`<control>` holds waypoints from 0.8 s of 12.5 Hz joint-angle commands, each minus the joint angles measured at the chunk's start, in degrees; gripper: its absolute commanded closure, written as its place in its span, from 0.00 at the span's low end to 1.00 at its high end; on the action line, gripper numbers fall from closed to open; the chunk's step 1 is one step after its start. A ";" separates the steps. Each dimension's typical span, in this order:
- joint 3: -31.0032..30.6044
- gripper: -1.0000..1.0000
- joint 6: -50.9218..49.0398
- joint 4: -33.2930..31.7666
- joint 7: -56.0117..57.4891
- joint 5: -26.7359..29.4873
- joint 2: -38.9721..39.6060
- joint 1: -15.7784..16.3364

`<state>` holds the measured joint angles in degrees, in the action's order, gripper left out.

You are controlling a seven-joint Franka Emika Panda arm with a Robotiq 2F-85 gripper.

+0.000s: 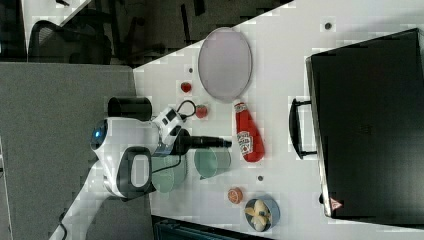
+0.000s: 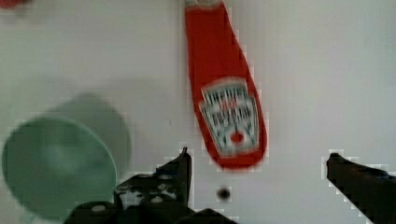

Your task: Pick Ketchup from the table and place it in strainer.

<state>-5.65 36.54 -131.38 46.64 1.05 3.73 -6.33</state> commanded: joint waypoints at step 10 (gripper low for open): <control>-0.21 0.00 19.74 -3.30 6.27 -4.02 16.53 1.46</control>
<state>-5.42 55.53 -135.41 51.00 -3.56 21.61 -4.99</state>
